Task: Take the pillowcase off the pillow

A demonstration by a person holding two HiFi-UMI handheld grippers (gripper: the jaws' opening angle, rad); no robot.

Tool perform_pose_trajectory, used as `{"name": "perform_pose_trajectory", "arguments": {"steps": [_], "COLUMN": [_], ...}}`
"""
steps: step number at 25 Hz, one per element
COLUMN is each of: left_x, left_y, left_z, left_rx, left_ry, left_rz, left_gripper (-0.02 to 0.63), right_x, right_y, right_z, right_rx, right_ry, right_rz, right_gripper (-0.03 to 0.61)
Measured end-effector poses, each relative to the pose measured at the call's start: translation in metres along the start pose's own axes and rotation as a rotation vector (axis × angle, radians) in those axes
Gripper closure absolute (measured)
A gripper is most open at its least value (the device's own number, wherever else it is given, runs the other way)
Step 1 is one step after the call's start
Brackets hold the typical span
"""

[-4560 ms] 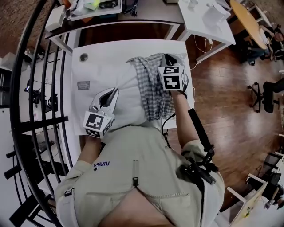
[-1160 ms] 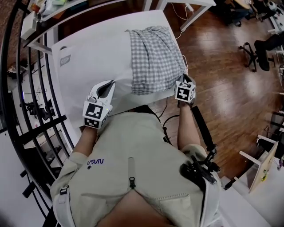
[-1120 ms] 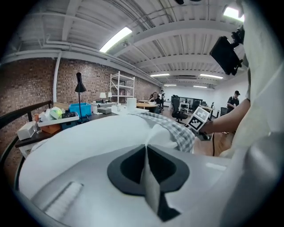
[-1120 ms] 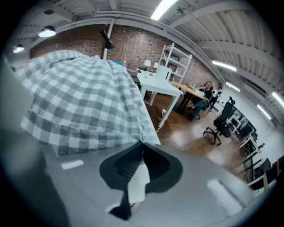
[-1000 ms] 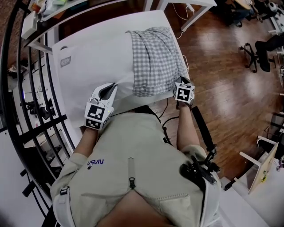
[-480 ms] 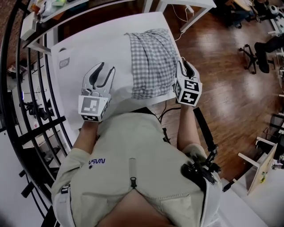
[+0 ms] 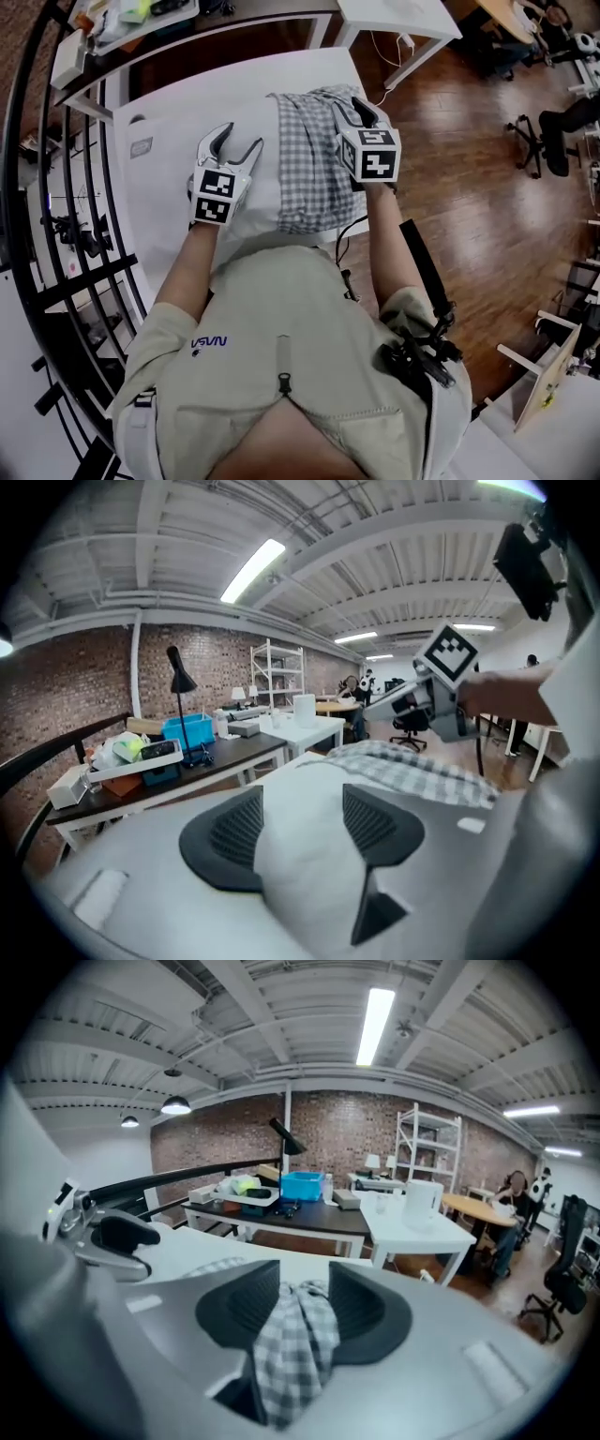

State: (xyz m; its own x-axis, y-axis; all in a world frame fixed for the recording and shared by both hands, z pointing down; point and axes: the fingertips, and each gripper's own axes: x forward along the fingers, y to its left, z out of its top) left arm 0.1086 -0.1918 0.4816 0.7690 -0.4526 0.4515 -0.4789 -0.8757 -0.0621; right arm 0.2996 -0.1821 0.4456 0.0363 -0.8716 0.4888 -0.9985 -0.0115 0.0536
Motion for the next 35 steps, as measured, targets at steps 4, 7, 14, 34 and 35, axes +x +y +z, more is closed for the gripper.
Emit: {"name": "perform_pose_trajectory", "arguments": {"steps": [4, 7, 14, 34, 35], "left_x": [0.007, -0.003, -0.039, -0.104, -0.099], "left_y": [-0.023, -0.034, -0.040, 0.024, 0.025], "left_z": [-0.031, -0.043, -0.034, -0.029, -0.031], "left_rx": [-0.002, -0.029, -0.053, -0.283, -0.275], "left_ry": [0.112, 0.118, 0.013, -0.148, -0.143], "left_rz": [-0.088, -0.124, -0.126, 0.004, 0.004], "left_gripper": [0.468, 0.552, 0.588, 0.592, 0.592], "right_x": [0.044, 0.067, 0.059, 0.024, 0.028], "right_y": [0.004, 0.021, 0.028, -0.131, -0.128], "right_z": [-0.018, -0.058, -0.048, -0.114, -0.123], "right_rx": [-0.021, -0.062, -0.143, 0.115, 0.117], "right_ry": [0.129, 0.289, 0.228, 0.306, 0.305], "right_rz": [0.048, 0.097, 0.041, -0.428, -0.397], "right_gripper": [0.388, 0.379, 0.560, 0.569, 0.569]}}
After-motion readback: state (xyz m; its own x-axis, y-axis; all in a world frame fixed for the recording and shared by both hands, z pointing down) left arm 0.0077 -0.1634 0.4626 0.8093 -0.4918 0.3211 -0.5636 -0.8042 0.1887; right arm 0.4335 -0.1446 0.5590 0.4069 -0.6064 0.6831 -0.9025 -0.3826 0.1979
